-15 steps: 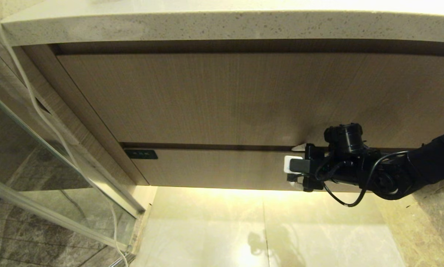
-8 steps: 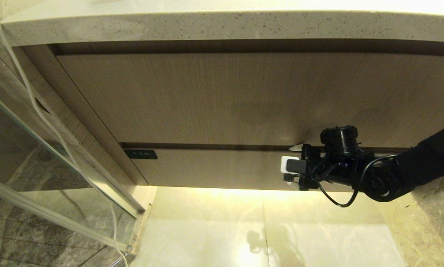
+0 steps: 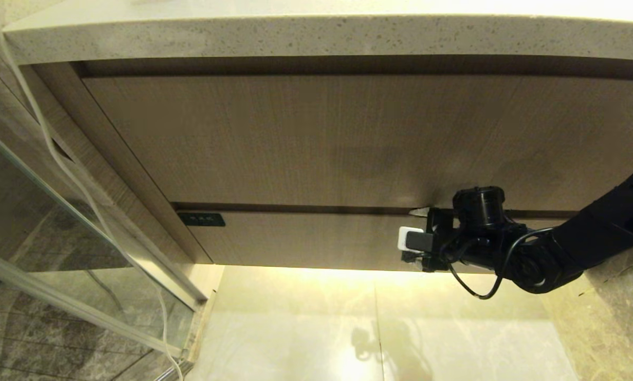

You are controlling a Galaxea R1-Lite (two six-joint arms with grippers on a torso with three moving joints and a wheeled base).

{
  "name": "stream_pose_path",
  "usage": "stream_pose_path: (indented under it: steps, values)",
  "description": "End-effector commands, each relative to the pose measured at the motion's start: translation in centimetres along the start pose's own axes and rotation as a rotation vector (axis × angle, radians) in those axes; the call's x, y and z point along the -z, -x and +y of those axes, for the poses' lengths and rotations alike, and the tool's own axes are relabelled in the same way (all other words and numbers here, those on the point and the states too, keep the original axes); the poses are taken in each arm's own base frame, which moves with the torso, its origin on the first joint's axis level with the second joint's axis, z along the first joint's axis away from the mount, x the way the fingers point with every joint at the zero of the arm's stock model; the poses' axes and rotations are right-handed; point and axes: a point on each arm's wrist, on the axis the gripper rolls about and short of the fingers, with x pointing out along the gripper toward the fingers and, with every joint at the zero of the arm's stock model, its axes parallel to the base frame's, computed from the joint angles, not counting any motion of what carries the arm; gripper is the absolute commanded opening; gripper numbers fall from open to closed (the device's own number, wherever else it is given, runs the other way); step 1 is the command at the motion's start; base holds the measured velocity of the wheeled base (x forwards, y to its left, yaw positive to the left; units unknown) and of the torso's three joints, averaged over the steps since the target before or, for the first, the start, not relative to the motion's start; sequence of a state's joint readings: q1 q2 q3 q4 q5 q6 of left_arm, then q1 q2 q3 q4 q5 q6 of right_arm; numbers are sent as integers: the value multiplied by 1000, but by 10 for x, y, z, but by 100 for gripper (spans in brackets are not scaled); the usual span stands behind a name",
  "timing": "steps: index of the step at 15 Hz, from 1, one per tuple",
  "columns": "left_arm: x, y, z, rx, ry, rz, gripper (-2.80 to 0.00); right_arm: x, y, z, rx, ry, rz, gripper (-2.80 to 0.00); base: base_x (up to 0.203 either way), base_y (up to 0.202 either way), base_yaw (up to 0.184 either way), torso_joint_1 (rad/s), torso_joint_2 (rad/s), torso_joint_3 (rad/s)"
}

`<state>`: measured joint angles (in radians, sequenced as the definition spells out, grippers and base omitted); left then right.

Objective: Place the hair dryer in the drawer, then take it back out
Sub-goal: Pull open the drawer

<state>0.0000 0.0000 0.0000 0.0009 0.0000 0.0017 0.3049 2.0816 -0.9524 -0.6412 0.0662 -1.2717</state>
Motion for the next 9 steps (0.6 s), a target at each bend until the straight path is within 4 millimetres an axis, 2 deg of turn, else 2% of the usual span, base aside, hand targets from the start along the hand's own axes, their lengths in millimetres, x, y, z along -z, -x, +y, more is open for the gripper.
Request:
stream_pose_path:
  steps: [1, 5, 9]
  values:
    - [0, 0, 0, 0, 0, 1, -280, 3, 2, 10, -100, -4, 24, 0, 0, 0, 0, 0, 0, 0]
    - [0, 0, 0, 0, 0, 1, -280, 2, 22, 10, -218, -31, 60, 0, 0, 0, 0, 0, 0, 0]
    - [0, 0, 0, 0, 0, 0, -280, -1, 35, 6, -224, -43, 68, 0, 0, 0, 0, 0, 0, 0]
